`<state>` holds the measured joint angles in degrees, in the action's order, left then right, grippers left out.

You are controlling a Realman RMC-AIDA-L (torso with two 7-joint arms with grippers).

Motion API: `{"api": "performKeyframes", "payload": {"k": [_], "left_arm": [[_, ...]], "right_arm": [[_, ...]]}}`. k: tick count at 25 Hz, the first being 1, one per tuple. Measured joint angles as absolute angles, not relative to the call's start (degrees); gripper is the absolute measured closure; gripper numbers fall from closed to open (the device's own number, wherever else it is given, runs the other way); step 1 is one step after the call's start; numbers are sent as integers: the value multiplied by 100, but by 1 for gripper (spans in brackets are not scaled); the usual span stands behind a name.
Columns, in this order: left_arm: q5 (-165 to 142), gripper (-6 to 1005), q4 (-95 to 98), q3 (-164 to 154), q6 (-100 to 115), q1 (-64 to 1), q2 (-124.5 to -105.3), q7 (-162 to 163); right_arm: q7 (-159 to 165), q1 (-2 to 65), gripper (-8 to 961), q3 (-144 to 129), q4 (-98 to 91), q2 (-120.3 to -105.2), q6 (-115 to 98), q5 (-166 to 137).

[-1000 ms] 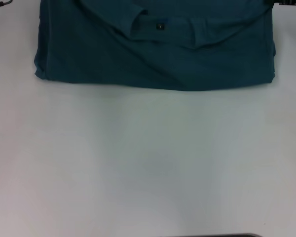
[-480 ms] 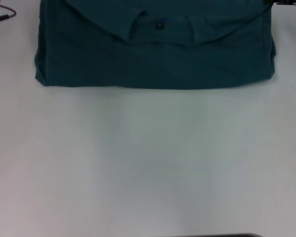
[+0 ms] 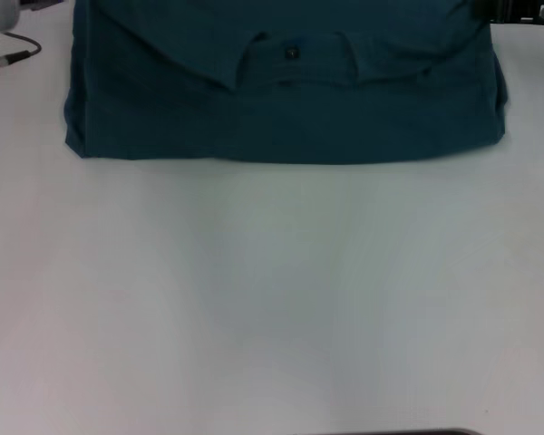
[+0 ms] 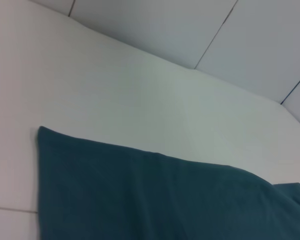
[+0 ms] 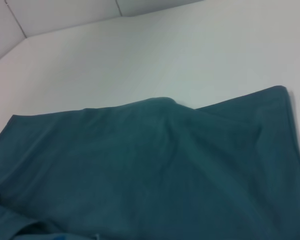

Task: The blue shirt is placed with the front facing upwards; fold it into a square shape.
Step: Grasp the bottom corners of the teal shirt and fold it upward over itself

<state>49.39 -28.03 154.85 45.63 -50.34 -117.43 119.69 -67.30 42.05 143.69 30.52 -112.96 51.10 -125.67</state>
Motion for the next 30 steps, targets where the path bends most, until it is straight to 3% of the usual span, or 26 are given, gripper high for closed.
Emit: {"api": "performKeyframes", "payload": {"k": [9, 13, 19, 25, 30], "left_arm": [[4939, 885, -2839, 15481, 4224, -4993, -12057, 11932], [4939, 846, -2840, 15479, 4202, -4957, -12098, 11923], [5027, 590, -2841, 15477, 4218, -4895, -12103, 11913], [5372, 471, -3142, 15372, 4504, -4702, -12140, 11821], [5521, 371, -3593, 15160, 4779, -4509, -12251, 11822]], "right_arm": [[-7078, 4239, 895, 14050, 2638, -11382, 4422, -12388], [-7177, 4241, 833, 13997, 2567, -11429, 4240, -12374], [-7409, 4239, 739, 13989, 2550, -11493, 3983, -12365], [-7523, 4232, 506, 14011, 2615, -11504, 3949, -12363], [-7531, 4121, 416, 14029, 2825, -11504, 4066, -12150]]}}
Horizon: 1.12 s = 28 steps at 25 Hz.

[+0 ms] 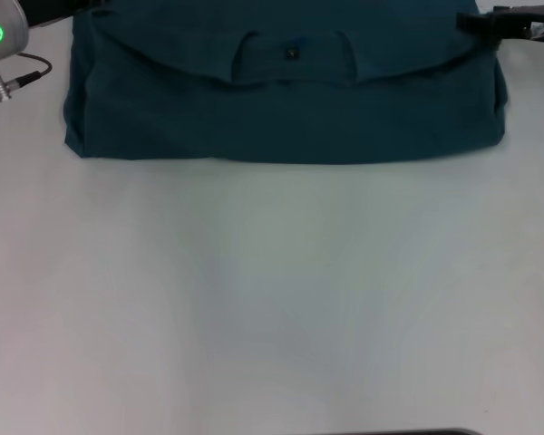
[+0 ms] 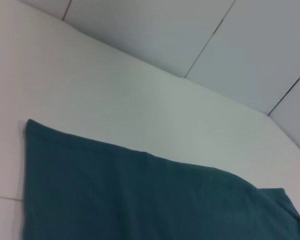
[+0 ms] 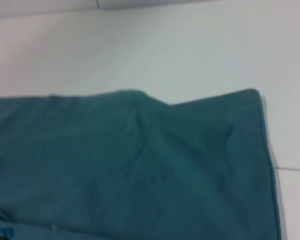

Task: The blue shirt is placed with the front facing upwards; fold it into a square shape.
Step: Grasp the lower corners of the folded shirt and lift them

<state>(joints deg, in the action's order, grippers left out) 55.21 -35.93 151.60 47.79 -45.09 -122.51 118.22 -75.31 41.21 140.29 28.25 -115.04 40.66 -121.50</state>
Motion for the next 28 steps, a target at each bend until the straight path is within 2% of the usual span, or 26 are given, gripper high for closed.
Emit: {"api": "performKeyframes", "payload": {"k": [2, 6, 11, 15, 28], "left_arm": [[5546, 337, -3724, 15150, 4875, -4445, -12288, 11833], [5771, 344, -3897, 15114, 5096, -4274, -12309, 11834], [5914, 349, -4120, 15093, 5394, -4090, -12316, 11803], [5935, 350, -4250, 15090, 5813, -3941, -12322, 11678], [5948, 353, -4566, 14726, 6748, -3256, -12247, 11354]], "right_arm": [[-7534, 4018, 379, 14041, 2940, -11503, 4260, -12008], [-7536, 3736, 307, 14043, 3210, -11504, 4785, -11752], [-7526, 3391, 311, 14054, 3608, -11526, 5436, -11621], [-7531, 3083, 314, 14054, 3831, -11475, 6090, -11440], [-6717, 2443, 323, 14053, 3999, -10990, 7534, -11628]]}}
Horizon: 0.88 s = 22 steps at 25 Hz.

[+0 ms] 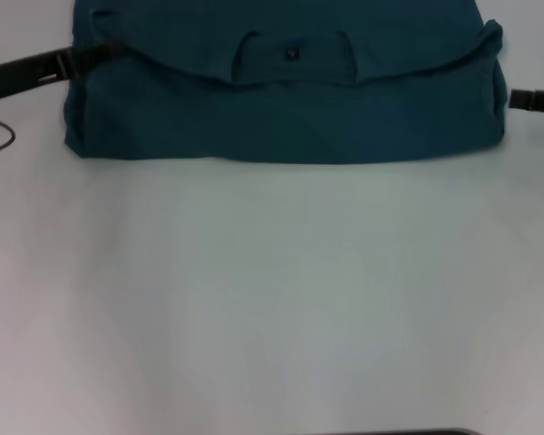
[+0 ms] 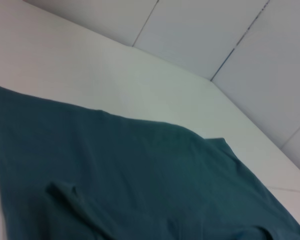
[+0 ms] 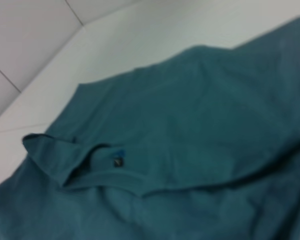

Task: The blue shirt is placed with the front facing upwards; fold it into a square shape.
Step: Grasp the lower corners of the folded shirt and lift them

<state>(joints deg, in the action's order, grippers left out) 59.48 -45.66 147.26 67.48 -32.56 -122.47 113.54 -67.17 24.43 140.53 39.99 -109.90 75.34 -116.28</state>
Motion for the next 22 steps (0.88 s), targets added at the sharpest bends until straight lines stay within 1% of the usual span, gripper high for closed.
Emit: {"api": "performKeyframes", "payload": {"k": [4, 9, 16, 22], "left_arm": [[5948, 354, -4601, 14717, 6856, -3150, -12250, 11254], [5947, 353, -4604, 14713, 6906, -3106, -12278, 11172], [5935, 354, -4568, 14666, 6902, -3086, -12280, 11159], [5930, 353, -4564, 14653, 6897, -3084, -12273, 11154]], "right_arm": [[-6492, 2411, 325, 14063, 4007, -10922, 7597, -11819], [-6190, 2516, 327, 14058, 3963, -10923, 7584, -12076], [-6099, 2790, 331, 14064, 3741, -11023, 7418, -12241], [-6101, 2991, 333, 14023, 3534, -11177, 7018, -12504]]}}
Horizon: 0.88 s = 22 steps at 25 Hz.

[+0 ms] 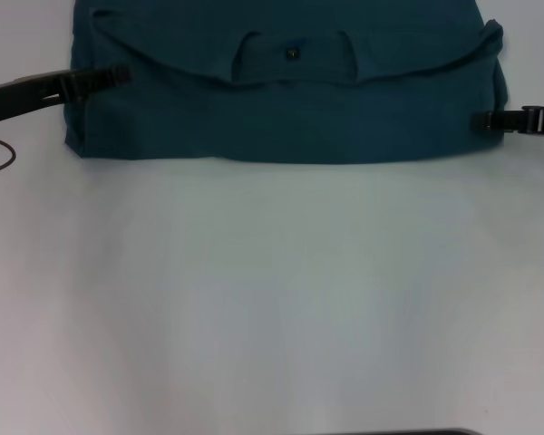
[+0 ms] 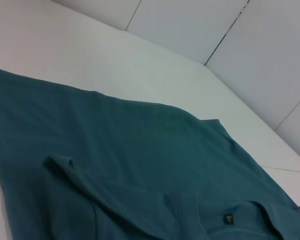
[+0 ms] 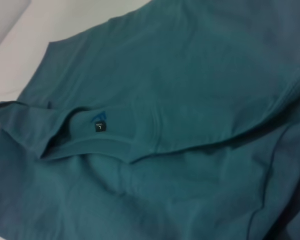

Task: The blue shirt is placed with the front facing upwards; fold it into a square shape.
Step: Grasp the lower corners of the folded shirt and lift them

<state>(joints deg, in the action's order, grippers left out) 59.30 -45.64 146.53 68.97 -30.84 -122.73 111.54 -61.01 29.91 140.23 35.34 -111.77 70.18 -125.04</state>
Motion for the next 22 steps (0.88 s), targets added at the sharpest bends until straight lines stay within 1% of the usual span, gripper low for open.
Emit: {"api": "performKeyframes", "payload": {"k": [6, 14, 21, 22], "left_arm": [[5924, 354, -4555, 14651, 6888, -3084, -12262, 11152], [5923, 353, -4551, 14652, 6864, -3084, -12272, 11152], [5923, 354, -4553, 14652, 6864, -3052, -12266, 11149], [5923, 354, -4553, 14652, 6863, -3039, -12267, 11147]], "right_arm": [[-6131, 3031, 336, 14019, 3519, -11221, 6932, -12528], [-6160, 3148, 340, 14004, 3515, -11378, 6802, -12559], [-6128, 3131, 343, 14024, 3507, -11394, 6688, -12564], [-6127, 3125, 417, 14023, 3507, -11395, 6687, -12565]]}}
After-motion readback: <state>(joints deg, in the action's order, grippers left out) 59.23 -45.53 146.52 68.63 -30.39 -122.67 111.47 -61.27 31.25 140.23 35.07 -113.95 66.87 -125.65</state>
